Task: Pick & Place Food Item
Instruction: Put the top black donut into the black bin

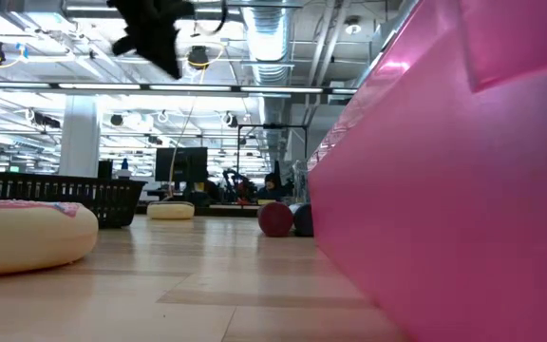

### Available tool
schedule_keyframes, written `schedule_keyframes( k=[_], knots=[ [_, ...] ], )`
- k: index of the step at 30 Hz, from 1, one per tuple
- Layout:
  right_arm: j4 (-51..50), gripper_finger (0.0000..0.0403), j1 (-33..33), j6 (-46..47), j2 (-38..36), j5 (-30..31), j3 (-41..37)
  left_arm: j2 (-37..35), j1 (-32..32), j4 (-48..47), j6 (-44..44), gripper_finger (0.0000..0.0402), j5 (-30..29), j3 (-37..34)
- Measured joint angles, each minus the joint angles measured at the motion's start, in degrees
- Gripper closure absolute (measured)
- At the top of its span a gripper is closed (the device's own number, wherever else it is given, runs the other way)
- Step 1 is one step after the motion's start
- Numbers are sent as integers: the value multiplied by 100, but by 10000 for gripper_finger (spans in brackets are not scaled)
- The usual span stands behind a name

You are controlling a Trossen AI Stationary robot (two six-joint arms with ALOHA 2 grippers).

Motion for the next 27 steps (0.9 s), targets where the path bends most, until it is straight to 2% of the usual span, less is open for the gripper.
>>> schedule_keyframes(
  k=[3,7,11,15,20,23,27],
  knots=[
    [1,283,0,-98,13,-251,110,2,353,-1465,-865,371,0,43],
    [4,283,0,-333,13,-264,274,-350,568,-2988,-1965,368,126,43],
    [-9,283,-2,-606,13,-395,424,-1014,386,-3311,-2897,354,505,-41],
    [-59,283,0,-888,11,-593,566,-1651,-22,-2940,-3595,337,1039,-351],
    [-85,283,-2,-1007,11,-610,628,-1912,-639,-2152,-4032,323,1534,-832],
    [-105,283,-2,-1007,11,-620,628,-1780,-1122,-1118,-3862,319,1471,-1136],
    [-142,283,-2,-1005,13,-619,628,-1272,-1681,526,-3126,318,1054,-1407]
  ],
)
